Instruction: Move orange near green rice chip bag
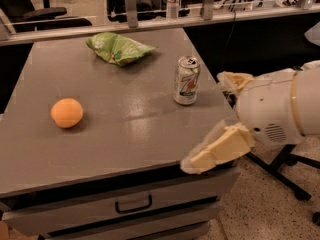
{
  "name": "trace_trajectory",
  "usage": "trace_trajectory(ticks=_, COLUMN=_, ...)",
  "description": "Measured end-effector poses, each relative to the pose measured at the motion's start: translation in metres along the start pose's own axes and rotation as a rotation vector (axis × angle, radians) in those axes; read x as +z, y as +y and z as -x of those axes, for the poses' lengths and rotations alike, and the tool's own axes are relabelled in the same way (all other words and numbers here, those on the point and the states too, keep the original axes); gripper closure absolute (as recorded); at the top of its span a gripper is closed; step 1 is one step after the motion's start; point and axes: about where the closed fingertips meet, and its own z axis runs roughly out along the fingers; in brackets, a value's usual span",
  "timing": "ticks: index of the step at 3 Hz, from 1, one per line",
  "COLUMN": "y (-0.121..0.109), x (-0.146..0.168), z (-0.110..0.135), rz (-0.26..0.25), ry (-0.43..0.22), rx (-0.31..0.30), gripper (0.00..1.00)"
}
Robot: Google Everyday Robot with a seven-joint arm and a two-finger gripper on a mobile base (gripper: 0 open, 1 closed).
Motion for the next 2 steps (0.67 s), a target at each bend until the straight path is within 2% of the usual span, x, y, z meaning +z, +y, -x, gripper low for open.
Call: trace_trajectory(ticks=2, y=0.039, x=0.074, z=0.039, rz=0.038, ry=-0.118, rx=0.077, gripper=0.00)
